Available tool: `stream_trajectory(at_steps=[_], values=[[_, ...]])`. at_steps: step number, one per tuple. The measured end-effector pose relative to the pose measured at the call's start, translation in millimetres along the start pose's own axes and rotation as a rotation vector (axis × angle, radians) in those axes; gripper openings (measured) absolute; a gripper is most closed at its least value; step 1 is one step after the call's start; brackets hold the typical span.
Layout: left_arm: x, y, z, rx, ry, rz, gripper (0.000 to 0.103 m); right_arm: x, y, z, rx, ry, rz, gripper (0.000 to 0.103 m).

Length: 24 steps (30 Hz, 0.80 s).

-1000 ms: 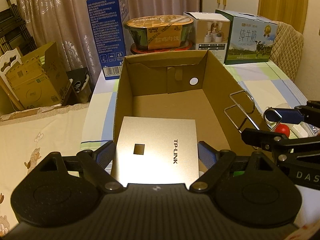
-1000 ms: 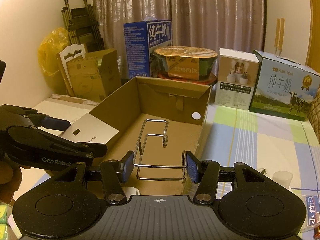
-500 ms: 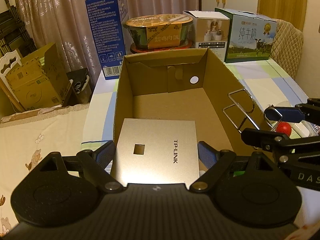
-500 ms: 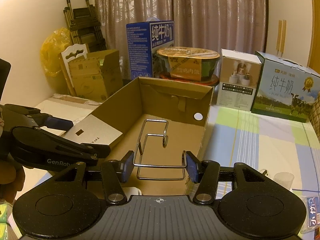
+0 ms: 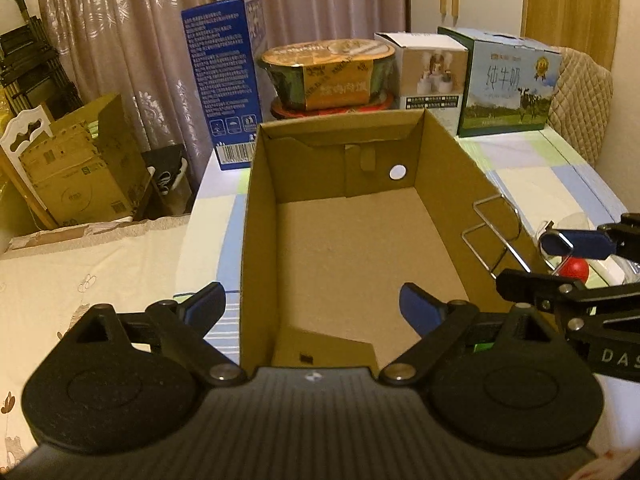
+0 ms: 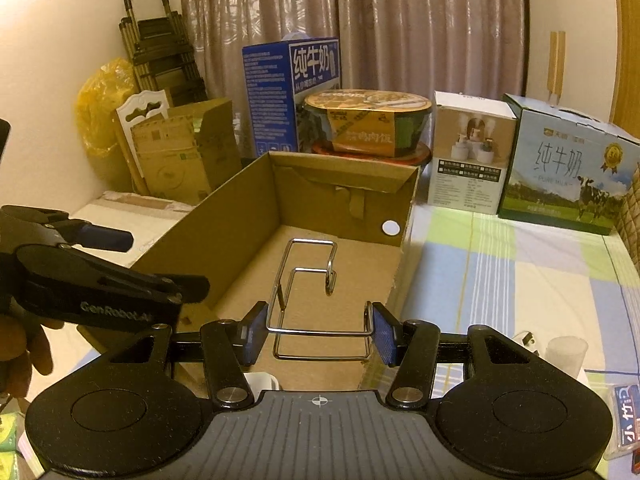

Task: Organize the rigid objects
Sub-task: 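Lower the wire stand into the box and open the right tool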

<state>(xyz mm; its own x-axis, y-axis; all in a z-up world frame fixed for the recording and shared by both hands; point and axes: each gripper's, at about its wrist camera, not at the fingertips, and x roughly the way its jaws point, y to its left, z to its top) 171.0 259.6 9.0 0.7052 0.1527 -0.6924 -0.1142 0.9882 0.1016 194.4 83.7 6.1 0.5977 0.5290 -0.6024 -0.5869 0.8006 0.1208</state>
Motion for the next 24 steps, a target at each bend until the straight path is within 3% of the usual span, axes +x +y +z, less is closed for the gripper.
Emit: stream_trajectory(at_steps=[24], values=[[-13.4, 7.7, -3.4, -0.029, -0.005, 0.011, 0.092, 5.1, 5.0, -0.3, -0.008, 0.002, 0.004, 0.052]])
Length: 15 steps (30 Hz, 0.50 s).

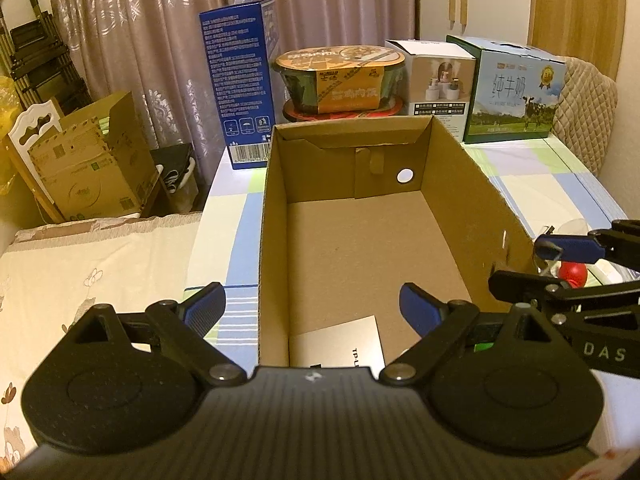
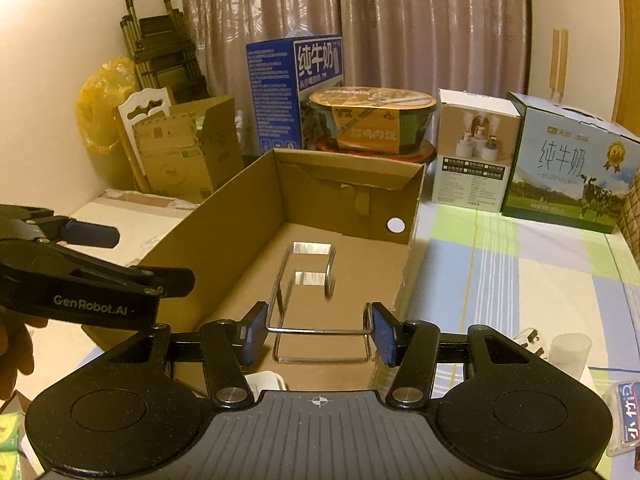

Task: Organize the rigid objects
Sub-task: 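Lower the wire stand into the box and open the right tool, then bring both tools back over the table toward the remaining objects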

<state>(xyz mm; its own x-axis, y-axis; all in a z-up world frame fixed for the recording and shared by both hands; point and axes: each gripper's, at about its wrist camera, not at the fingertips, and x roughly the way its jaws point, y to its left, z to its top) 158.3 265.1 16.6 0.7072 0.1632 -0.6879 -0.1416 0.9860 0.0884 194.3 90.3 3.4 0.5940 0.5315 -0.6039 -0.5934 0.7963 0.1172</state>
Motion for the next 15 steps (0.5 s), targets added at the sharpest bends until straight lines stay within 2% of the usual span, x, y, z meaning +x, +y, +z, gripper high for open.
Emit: stream_trajectory(at_steps=[1, 2, 4, 15], values=[[-0.5, 0.6, -0.6, -0.004, 0.001, 0.000, 0.092, -1.1, 0.2, 0.4, -0.003, -0.008, -0.002, 0.059], [-1.2, 0.9, -1.0, -0.007, 0.001, 0.002, 0.092, -3.4, 0.4, 0.3, -0.004, -0.020, -0.007, 0.070], [-4.0, 1.4, -2.3, -0.011, 0.000, 0.008, 0.092, -10.2, -0.5, 0.5, -0.001, -0.048, -0.009, 0.077], [-41.0, -15.9, -11.0, -0.056, -0.011, -0.010, 0.092, -62.6, -21.1, -14.8, 0.061, -0.060, -0.048, 0.078]])
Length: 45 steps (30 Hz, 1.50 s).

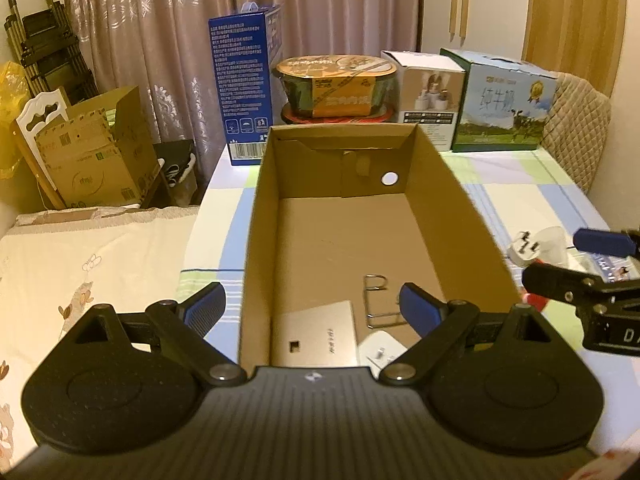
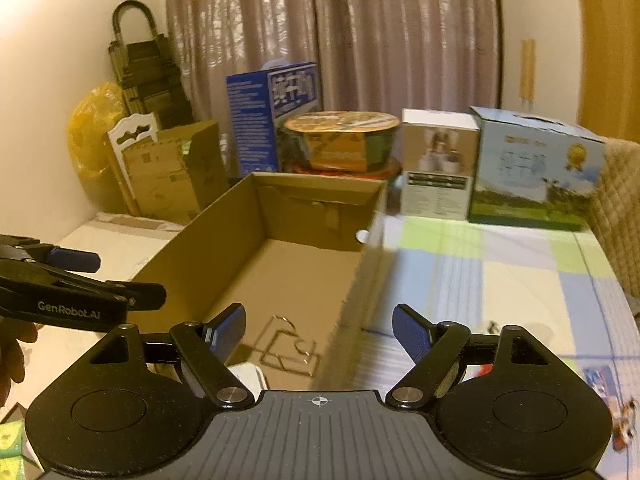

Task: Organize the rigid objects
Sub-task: 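Bring both tools back over the table toward the remaining objects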

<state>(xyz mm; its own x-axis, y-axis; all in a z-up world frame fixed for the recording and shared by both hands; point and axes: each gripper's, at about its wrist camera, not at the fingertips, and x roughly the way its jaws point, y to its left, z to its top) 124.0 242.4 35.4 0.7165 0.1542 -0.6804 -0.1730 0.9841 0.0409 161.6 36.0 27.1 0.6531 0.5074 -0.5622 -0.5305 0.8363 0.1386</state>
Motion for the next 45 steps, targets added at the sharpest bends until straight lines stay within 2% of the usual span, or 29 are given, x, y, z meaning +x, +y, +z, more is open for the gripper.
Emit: stream_trajectory(at_steps=[6, 13, 25, 33, 45], values=[[-29.0, -22.9, -8.8, -0.017, -0.001, -0.011, 0.093, -42.5, -13.0, -14.4, 0.047, 0.001, -0.034, 0.079], [-70.7, -55.4, -18.4, -0.039, -0.036, -0.029, 0.102, -90.5, -31.0, -31.0, 0.074, -0.012, -0.075, 0.080], [-114.4, -118.8, -41.0, -0.017, -0.087, -0.099, 0.102, -153.6, -73.6, -69.6, 0.145, -0.012, -0.161, 0.082], [-120.4, -154.8, -54.7, -0.006, -0.090, -0.213, 0.102, -182.8, -109.7, -95.7, 0.214, -0.009, -0.236, 0.082], [-103.1, -204.0, -65.6, 0.060, -0.032, -0.275, 0.102, -204.6, -151.3, -116.1, 0.272, -0.008, -0.317, 0.082]])
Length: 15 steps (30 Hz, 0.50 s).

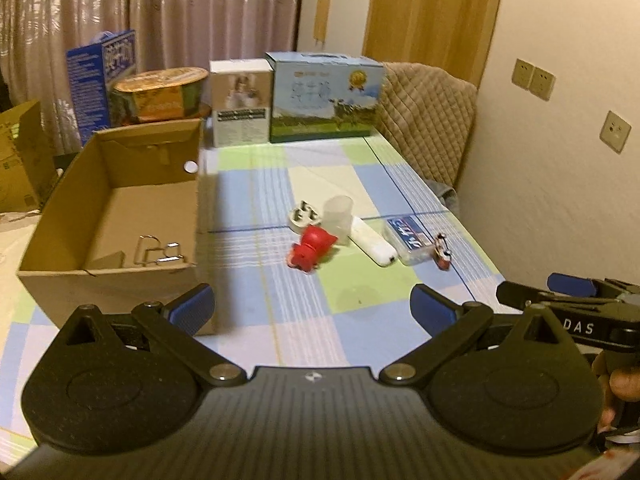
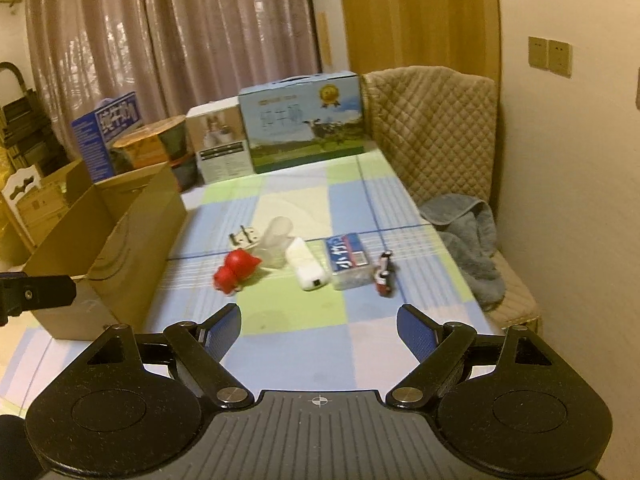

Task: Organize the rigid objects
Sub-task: 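Bring both tools back over the table toward the remaining objects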

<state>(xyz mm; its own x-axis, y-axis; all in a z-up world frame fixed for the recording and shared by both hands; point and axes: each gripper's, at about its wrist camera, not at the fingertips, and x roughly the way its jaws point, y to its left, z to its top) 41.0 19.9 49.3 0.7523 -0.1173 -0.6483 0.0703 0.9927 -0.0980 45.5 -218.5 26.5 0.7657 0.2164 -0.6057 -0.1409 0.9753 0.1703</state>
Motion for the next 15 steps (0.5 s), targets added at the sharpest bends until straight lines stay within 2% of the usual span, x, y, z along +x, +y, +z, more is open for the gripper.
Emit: stream_trajectory(at_steps=[15], values=[[26.2, -18.6, -1.5, 0.041, 0.051, -0.018, 0.102, 6.9, -23.4, -3.9, 0.042, 0.013, -0.024, 0.082]])
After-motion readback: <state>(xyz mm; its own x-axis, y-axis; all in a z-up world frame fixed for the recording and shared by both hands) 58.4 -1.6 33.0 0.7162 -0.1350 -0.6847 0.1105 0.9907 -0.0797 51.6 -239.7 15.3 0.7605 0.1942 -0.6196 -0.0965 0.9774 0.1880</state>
